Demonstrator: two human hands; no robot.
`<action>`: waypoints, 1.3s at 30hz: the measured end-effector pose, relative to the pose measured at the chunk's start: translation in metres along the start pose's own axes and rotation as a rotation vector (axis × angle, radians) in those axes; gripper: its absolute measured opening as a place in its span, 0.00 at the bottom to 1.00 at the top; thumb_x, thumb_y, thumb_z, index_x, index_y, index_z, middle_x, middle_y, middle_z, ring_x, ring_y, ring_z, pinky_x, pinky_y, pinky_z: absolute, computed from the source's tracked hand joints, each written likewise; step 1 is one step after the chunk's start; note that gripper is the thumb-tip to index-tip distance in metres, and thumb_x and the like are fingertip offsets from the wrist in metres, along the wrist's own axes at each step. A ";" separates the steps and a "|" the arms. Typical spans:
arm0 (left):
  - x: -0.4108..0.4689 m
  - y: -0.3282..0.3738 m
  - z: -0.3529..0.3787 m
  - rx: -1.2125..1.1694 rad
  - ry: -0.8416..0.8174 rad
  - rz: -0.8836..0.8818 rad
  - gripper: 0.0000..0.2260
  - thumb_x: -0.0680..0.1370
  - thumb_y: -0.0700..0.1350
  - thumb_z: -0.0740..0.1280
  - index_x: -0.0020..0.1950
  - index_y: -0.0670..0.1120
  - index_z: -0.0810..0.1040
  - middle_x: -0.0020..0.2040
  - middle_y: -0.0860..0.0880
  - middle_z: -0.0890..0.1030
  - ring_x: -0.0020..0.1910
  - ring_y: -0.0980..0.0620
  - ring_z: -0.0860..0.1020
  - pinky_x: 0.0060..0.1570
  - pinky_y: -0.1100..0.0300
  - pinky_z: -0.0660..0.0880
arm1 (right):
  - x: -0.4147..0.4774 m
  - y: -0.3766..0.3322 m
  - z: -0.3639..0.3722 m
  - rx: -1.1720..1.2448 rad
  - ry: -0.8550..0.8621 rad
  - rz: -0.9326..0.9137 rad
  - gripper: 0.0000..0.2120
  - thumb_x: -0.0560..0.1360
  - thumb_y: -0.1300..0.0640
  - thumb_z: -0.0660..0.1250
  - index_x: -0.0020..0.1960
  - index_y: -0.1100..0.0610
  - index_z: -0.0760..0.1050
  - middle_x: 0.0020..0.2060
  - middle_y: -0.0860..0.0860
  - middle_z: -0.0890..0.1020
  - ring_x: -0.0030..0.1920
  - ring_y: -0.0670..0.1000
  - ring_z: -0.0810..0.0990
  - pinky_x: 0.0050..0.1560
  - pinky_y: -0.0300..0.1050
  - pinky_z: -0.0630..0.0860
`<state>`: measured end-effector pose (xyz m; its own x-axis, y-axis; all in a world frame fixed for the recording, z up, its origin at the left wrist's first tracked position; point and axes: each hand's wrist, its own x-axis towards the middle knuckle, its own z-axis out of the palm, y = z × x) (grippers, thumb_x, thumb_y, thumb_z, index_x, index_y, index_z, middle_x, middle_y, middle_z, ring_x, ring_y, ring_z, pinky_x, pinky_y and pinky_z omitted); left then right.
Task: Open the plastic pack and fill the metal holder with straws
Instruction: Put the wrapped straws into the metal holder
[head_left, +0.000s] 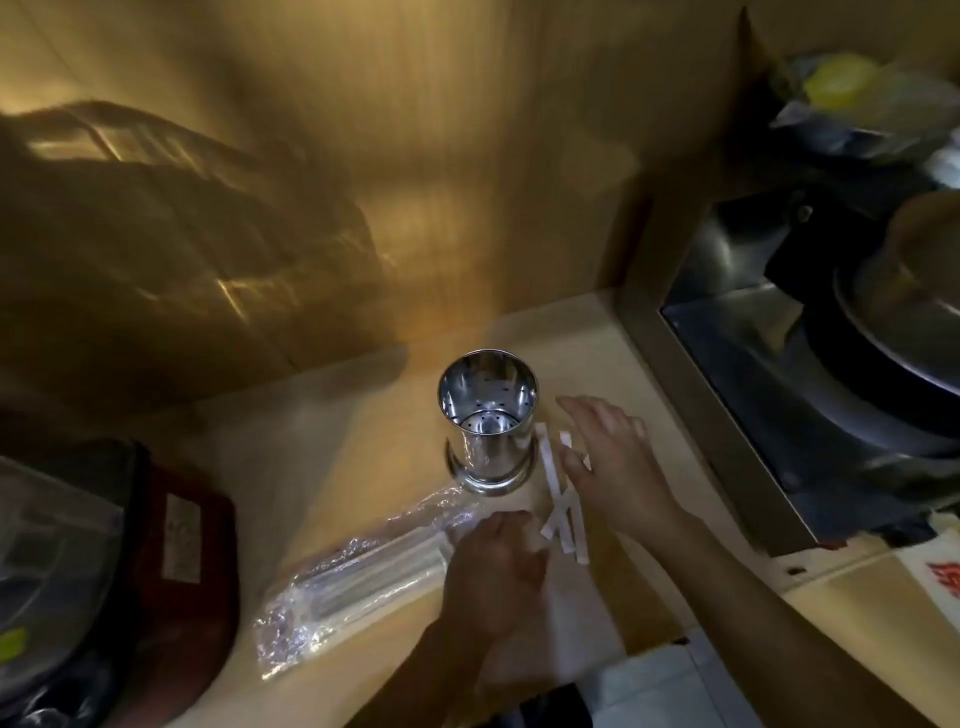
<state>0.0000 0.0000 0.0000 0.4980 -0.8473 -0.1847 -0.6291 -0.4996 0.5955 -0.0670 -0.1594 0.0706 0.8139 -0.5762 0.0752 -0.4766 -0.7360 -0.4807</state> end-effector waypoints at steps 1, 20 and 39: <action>0.001 -0.003 0.006 0.029 -0.038 -0.008 0.20 0.75 0.52 0.62 0.64 0.47 0.72 0.61 0.47 0.77 0.61 0.47 0.74 0.62 0.58 0.69 | -0.002 0.004 0.004 -0.008 -0.022 0.023 0.20 0.74 0.59 0.62 0.66 0.56 0.67 0.61 0.55 0.75 0.62 0.56 0.71 0.58 0.49 0.61; 0.002 -0.054 0.044 0.447 0.027 0.278 0.24 0.75 0.60 0.58 0.66 0.49 0.74 0.66 0.49 0.76 0.65 0.46 0.74 0.66 0.50 0.61 | 0.003 0.051 0.068 0.056 -0.294 0.675 0.18 0.77 0.46 0.58 0.54 0.62 0.71 0.49 0.58 0.81 0.49 0.59 0.80 0.48 0.50 0.75; 0.003 -0.055 0.044 0.428 0.028 0.272 0.23 0.75 0.59 0.58 0.65 0.49 0.74 0.64 0.48 0.78 0.63 0.46 0.76 0.66 0.50 0.61 | 0.045 0.030 -0.032 0.869 0.355 0.601 0.07 0.75 0.59 0.62 0.40 0.49 0.71 0.35 0.48 0.76 0.30 0.42 0.75 0.26 0.34 0.71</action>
<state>0.0101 0.0169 -0.0677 0.2943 -0.9547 -0.0434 -0.9236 -0.2958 0.2439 -0.0557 -0.2188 0.0876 0.3214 -0.9264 -0.1962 -0.2532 0.1155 -0.9605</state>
